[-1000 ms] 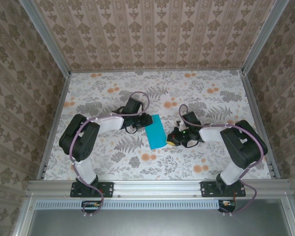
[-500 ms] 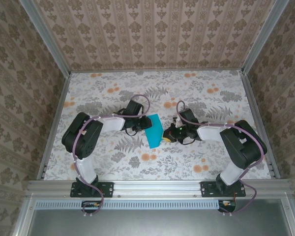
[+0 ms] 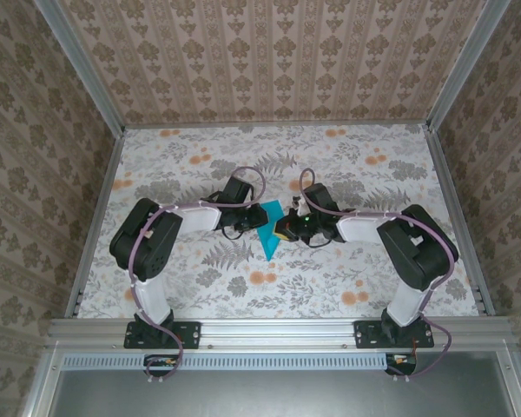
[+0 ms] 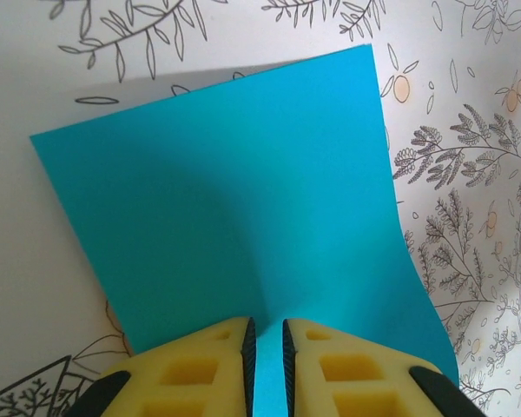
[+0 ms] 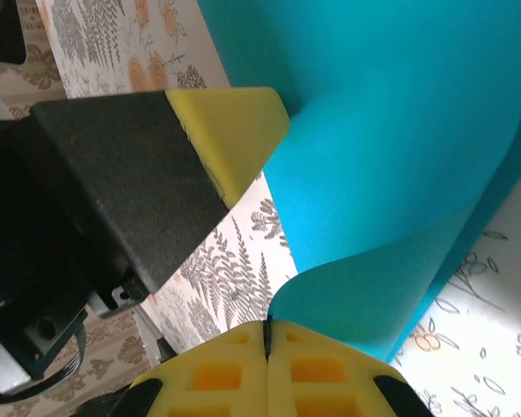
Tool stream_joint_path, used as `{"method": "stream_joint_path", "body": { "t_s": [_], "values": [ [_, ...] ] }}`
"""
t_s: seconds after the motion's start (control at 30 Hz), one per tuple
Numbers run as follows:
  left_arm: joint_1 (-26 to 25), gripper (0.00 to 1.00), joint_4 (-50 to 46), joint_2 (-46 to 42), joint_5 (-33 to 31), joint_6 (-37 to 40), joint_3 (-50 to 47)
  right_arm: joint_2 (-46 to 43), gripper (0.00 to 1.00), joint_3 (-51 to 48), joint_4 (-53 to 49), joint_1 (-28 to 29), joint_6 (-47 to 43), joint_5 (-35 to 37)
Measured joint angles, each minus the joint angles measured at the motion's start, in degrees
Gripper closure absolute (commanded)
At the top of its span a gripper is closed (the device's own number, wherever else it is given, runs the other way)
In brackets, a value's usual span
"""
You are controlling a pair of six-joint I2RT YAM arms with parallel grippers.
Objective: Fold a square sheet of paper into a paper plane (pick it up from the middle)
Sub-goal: Third fold the triangle at the center of the table.
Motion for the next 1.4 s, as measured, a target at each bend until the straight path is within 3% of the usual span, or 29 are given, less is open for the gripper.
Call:
{"method": "stream_joint_path", "body": {
  "t_s": [0.5, 0.97, 1.4],
  "values": [
    [-0.1, 0.86, -1.6, -3.3, -3.3, 0.2, 0.0, 3.5, 0.98, 0.9, 2.1, 0.2, 1.0, 1.8],
    [-0.8, 0.96, -4.8, 0.2, -3.3, 0.5, 1.9, 5.6, 0.98, 0.9, 4.3, 0.2, 2.4, 3.0],
    [-0.9, 0.98, -5.0, 0.7, -3.2, 1.1, 2.4, 7.3, 0.98, 1.5, 5.6, 0.2, 2.5, 3.0]
  ]
}}
